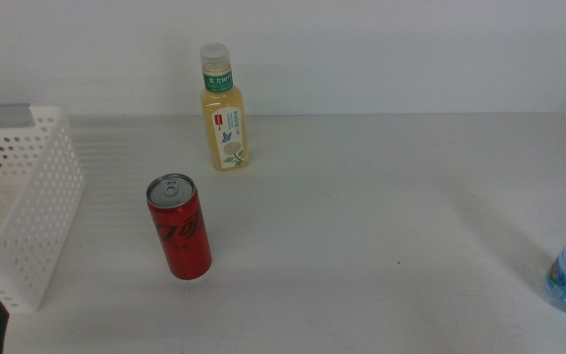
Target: Use arms to grab the bottles and put them into the dustbin to the left of the table.
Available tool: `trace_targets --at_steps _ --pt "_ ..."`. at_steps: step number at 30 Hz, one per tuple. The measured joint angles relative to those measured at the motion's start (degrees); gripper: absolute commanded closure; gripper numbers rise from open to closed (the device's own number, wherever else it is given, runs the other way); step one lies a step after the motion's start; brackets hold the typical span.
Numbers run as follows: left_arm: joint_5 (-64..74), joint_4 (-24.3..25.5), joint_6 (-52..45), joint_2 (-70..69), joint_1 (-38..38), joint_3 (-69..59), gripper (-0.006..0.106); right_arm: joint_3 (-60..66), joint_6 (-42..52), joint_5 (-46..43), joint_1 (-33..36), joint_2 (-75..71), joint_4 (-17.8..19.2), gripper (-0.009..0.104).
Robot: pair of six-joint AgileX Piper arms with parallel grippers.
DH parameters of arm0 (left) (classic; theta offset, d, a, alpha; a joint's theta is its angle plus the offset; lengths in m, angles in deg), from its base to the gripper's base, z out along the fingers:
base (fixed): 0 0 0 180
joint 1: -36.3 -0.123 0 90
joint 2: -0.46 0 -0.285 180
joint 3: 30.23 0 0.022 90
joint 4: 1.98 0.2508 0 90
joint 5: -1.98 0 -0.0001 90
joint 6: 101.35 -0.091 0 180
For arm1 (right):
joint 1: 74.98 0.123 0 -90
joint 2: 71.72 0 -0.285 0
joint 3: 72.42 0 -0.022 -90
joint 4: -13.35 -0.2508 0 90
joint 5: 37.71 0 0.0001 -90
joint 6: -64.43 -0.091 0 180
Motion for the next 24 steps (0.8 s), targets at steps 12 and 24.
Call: trace_targets --at_steps 12,24 --pt "-1.1 0.7 -0.1 22.3 8.7 16.8 0.010 0.0 0.0 0.0 0.0 0.0 0.0 0.032" --pt "-5.9 1.3 -0.3 42.1 19.3 26.3 0.010 0.0 0.0 0.0 0.0 0.0 0.0 0.032"
